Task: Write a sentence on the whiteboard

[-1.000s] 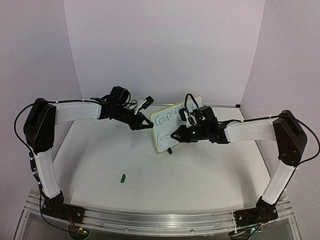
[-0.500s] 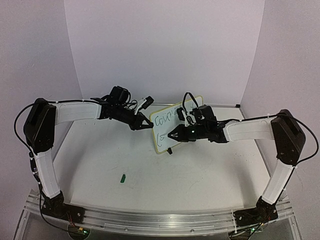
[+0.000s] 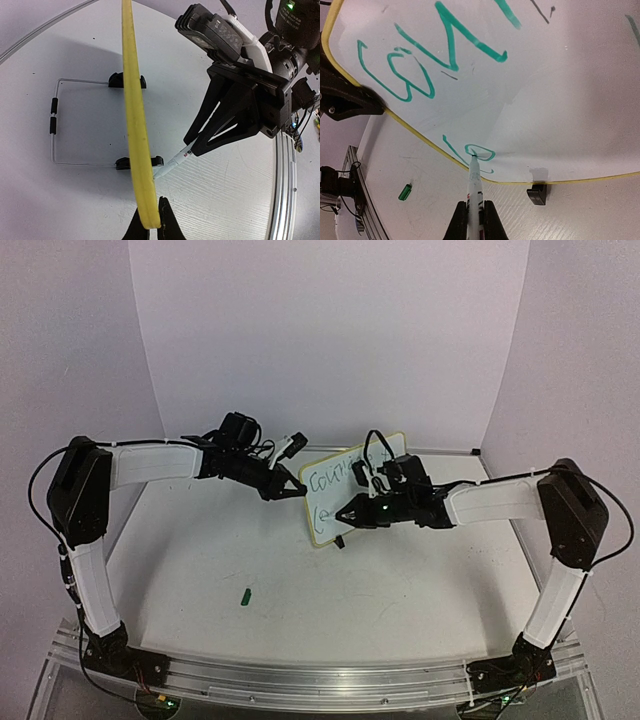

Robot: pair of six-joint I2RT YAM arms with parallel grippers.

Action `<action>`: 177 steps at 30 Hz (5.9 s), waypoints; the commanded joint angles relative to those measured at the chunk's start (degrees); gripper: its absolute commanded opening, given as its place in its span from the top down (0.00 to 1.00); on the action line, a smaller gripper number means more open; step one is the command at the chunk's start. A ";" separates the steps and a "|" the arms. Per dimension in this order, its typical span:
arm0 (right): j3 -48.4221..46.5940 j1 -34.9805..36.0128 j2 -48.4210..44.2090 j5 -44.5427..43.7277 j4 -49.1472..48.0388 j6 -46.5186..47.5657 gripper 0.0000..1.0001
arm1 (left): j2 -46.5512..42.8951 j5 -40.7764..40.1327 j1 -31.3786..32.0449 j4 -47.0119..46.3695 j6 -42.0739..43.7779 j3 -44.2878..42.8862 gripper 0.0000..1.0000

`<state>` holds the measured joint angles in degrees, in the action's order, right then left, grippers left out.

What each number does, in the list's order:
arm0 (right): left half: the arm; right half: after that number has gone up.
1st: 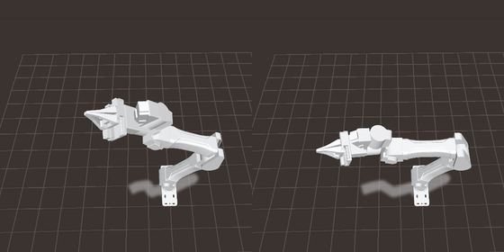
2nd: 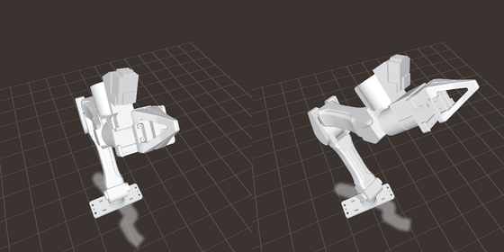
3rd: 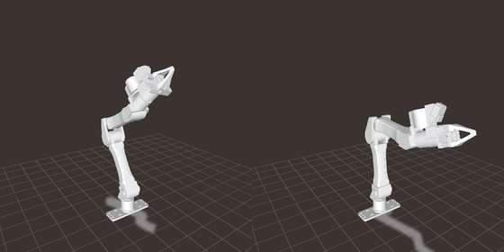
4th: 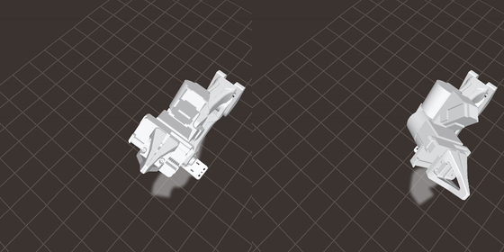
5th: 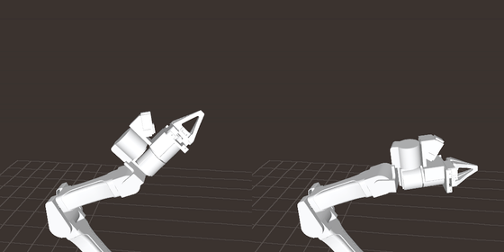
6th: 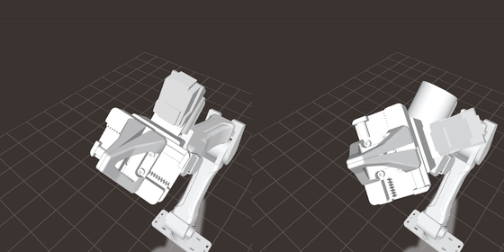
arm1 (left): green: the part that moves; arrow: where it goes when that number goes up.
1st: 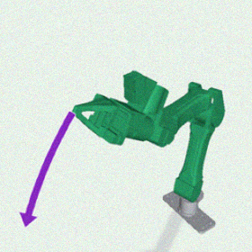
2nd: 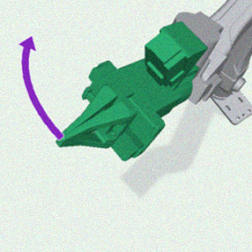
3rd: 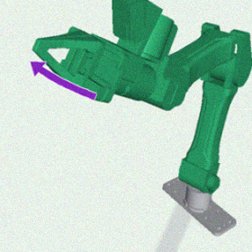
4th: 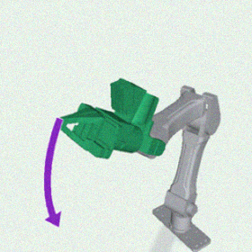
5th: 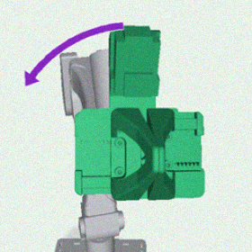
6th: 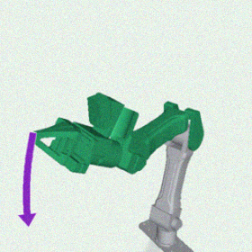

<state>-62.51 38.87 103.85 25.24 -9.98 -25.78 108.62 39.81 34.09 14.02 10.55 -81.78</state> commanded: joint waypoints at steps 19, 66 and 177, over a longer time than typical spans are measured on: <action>1.13 -0.29 -1.31 -8.46 1.72 0.47 1.00 | -0.42 1.49 0.98 3.56 0.36 -1.18 1.00; -0.81 -3.60 -0.94 0.90 -1.55 1.57 1.00 | 0.35 1.16 0.99 3.68 0.57 -1.27 1.00; -1.39 -4.77 -1.11 -3.97 5.17 3.27 1.00 | 0.30 1.49 0.98 3.74 0.53 -1.28 1.00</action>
<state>-62.67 34.37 101.14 20.62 -3.64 -23.51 108.62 39.86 34.09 14.04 10.59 -81.78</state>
